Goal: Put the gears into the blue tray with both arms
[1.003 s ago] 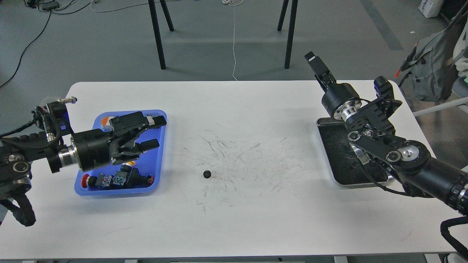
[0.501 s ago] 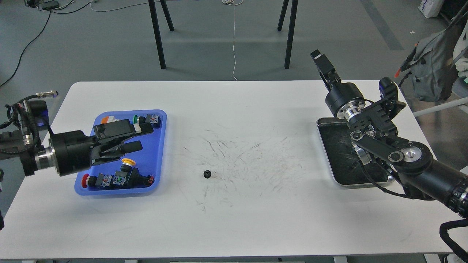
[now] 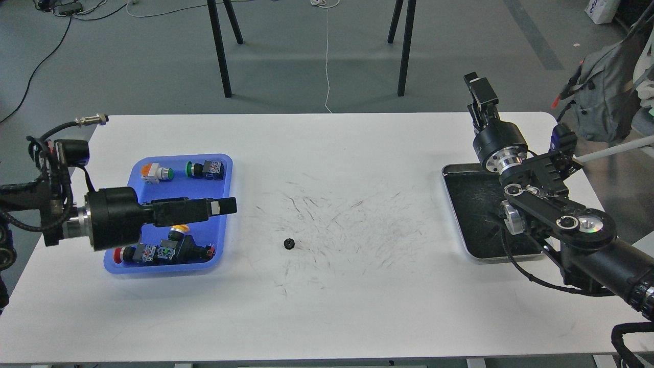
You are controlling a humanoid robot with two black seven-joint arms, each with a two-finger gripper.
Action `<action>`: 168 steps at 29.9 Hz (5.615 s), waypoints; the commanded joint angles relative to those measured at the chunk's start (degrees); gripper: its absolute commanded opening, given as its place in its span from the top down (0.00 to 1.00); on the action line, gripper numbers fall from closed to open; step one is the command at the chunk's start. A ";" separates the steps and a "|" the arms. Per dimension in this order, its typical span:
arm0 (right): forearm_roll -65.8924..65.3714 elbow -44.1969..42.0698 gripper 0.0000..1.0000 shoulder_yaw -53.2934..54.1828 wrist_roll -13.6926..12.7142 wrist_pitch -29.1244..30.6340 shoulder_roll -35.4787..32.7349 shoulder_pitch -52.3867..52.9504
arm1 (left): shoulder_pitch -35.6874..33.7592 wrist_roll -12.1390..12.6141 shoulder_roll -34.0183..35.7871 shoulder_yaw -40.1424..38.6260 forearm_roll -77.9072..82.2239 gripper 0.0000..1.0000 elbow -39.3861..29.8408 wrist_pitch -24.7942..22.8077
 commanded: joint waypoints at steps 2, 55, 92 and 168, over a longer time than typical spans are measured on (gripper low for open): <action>2.99 1.12 0.10 2.04 0.07 -0.10 -0.71 -0.60 | -0.83 0.00 -2.42 0.47 7.62 0.00 1.13 1.52; 18.90 1.74 0.03 3.19 3.15 11.68 -5.19 -1.57 | -5.67 0.00 -35.73 20.07 30.23 0.02 31.63 22.96; 18.46 1.47 0.03 3.01 3.24 11.41 -4.93 -1.40 | 2.24 0.00 -42.67 20.25 30.84 0.34 44.72 31.31; 18.20 1.65 0.03 2.31 3.15 10.80 -5.63 -1.22 | 4.27 0.00 -45.22 19.28 31.99 0.81 50.61 32.10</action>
